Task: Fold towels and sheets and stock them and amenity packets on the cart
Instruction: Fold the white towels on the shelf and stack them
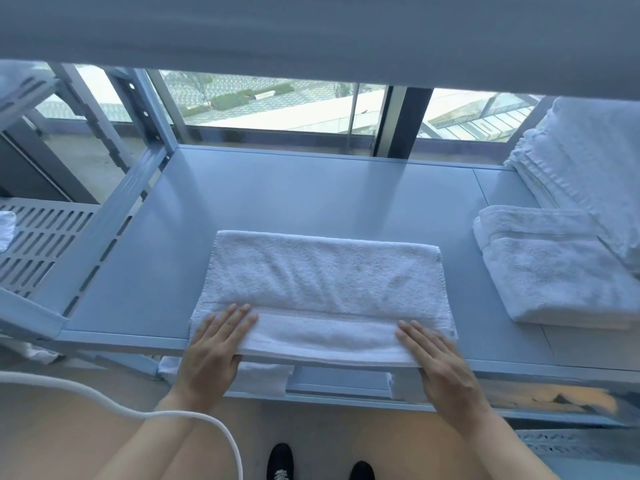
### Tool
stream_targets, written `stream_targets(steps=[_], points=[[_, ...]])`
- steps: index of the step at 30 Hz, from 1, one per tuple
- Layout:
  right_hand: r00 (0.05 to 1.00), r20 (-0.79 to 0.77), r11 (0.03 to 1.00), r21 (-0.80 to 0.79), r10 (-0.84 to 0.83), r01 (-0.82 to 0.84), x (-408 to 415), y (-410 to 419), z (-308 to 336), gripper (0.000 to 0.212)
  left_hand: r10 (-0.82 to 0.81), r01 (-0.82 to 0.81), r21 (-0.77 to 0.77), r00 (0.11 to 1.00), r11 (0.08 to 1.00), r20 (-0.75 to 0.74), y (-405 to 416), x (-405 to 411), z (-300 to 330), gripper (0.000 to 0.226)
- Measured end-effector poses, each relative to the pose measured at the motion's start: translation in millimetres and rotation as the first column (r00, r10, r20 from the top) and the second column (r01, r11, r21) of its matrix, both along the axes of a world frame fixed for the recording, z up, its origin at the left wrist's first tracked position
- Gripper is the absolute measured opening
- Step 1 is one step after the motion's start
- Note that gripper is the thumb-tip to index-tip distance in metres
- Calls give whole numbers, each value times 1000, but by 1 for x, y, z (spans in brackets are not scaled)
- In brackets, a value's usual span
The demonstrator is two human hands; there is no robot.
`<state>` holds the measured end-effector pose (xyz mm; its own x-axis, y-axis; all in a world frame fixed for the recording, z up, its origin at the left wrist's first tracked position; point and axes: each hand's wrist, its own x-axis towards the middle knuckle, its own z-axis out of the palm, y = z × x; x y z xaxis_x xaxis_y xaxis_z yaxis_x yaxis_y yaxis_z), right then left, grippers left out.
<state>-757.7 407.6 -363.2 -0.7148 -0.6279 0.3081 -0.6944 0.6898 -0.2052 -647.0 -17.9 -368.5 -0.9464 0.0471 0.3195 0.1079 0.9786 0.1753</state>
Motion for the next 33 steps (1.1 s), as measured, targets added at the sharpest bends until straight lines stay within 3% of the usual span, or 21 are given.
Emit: stream_targets(steps=[3,7,10,13,17,20,24,29,33], points=[[997,-16,995,-58,-78,77,-21,2,22,44,7,-7,16,999,1000,-47,-16,-10,20,61],[978,-27,977,-65,-205,203,-93,-21,72,26,68,-68,9,994,998,-81,-26,-77,76,43],[947,32,947,11,-320,320,-160,-46,110,12,129,-126,-59,991,990,37,-36,-152,123,27],[912,61,914,49,-405,402,-206,-61,146,14,181,-174,-77,980,982,85,-45,-204,166,22],[911,-109,912,-153,-398,380,-213,-65,185,17,130,-135,-13,975,991,-181,-46,-218,197,22],[934,-209,944,-223,-291,244,-185,-52,185,19,71,-65,34,961,997,-268,-50,-189,185,28],[971,-209,978,-197,-117,75,-130,-21,141,23,-3,21,70,971,997,-240,-60,-121,134,40],[994,-103,998,-59,25,-31,-67,4,59,27,-81,85,53,994,995,-71,-51,-55,56,46],[1000,-8,999,-49,-11,10,-45,19,23,50,-28,25,109,999,994,27,-45,-25,22,66]])
